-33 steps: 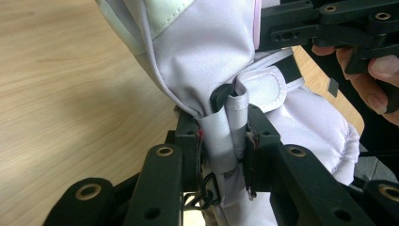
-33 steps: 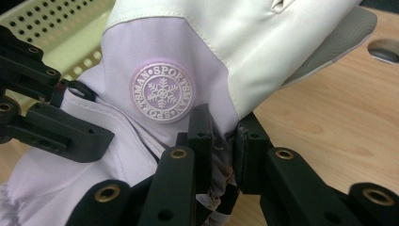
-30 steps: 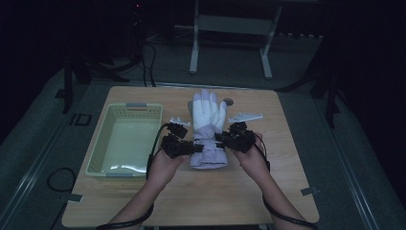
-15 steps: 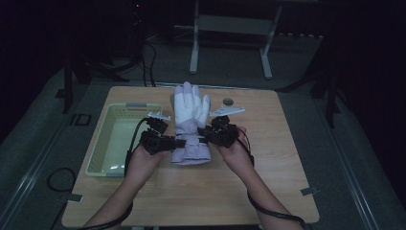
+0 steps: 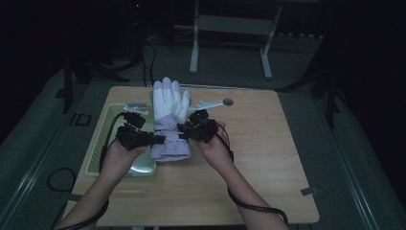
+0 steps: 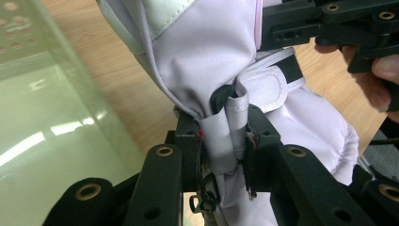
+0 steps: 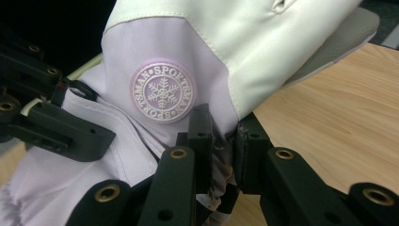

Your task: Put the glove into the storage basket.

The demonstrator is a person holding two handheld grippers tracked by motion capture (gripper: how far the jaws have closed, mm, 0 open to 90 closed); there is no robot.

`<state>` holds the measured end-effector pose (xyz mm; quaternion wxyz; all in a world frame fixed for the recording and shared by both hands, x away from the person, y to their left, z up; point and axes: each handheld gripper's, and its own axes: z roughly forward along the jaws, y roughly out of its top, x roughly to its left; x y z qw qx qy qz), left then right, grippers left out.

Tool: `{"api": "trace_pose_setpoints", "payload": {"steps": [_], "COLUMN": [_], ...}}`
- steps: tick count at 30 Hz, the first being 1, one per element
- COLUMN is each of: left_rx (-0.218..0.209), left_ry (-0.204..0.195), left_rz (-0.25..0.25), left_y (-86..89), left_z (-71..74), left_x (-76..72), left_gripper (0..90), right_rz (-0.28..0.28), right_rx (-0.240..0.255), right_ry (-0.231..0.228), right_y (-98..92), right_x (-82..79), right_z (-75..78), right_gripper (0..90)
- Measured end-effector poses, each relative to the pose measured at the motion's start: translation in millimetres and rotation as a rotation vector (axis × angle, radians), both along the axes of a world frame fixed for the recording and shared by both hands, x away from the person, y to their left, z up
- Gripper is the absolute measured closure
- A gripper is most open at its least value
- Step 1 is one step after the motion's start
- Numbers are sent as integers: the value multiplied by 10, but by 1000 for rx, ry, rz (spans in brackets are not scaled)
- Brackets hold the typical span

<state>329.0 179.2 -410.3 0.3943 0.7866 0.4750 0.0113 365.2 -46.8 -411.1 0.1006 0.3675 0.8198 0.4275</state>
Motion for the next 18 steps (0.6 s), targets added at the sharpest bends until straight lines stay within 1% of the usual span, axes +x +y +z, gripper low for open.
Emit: {"api": "trace_pose_setpoints", "payload": {"steps": [1, 2, 3, 4, 6, 7, 8, 9, 10, 11, 12, 13, 14, 15, 16, 17, 18], "left_rx": [0, 12, 12, 18, 14, 14, 14, 16, 20, 20, 18, 18, 24, 24, 32, 34, 39], "left_ry": [0, 0, 0, 8, 15, 15, 21, 22, 26, 26, 33, 33, 38, 38, 40, 43, 47], "left_rz": [0, 0, 0, -2, 2, 2, 5, 8, 15, 15, 24, 24, 31, 31, 35, 39, 41], "left_y": [0, 75, 75, 155, 232, 232, 292, 340, 452, 452, 570, 570, 683, 683, 752, 795, 862], "left_z": [0, 3, 3, 1, -9, -9, -14, -16, -14, -14, -13, -13, -14, -14, -17, -22, -33], "left_x": [0, -5, -5, -3, -3, -3, -5, -9, -22, -22, -42, -42, -58, -58, -64, -66, -65], "left_gripper": [723, 723, 723, 724, 724, 723, 723, 723, 724, 724, 724, 724, 724, 724, 723, 723, 724], "right_rz": [-1, 1, 1, 3, 8, 8, 16, 16, 25, 29, 36, 42, 46, 46, 54, 54, 57], "right_rx": [8, 7, 7, 12, 14, 14, 10, 10, 7, 9, 9, 11, 12, 12, 5, 5, 4], "right_ry": [2, -1, -1, 3, 10, 10, 15, 15, 17, 21, 24, 24, 26, 26, 26, 26, 25], "right_y": [26, 75, 75, 158, 230, 230, 326, 326, 435, 492, 549, 608, 670, 670, 814, 814, 859], "right_x": [0, -3, -3, -4, 5, 5, 15, 15, 20, 22, 22, 21, 21, 21, 21, 21, 22], "right_z": [-5, -15, -15, -32, -43, -43, -51, -51, -56, -58, -59, -62, -66, -66, -86, -86, -94], "right_gripper": [793, 793, 793, 793, 793, 793, 793, 793, 793, 793, 793, 793, 793, 793, 793, 793, 793]}}
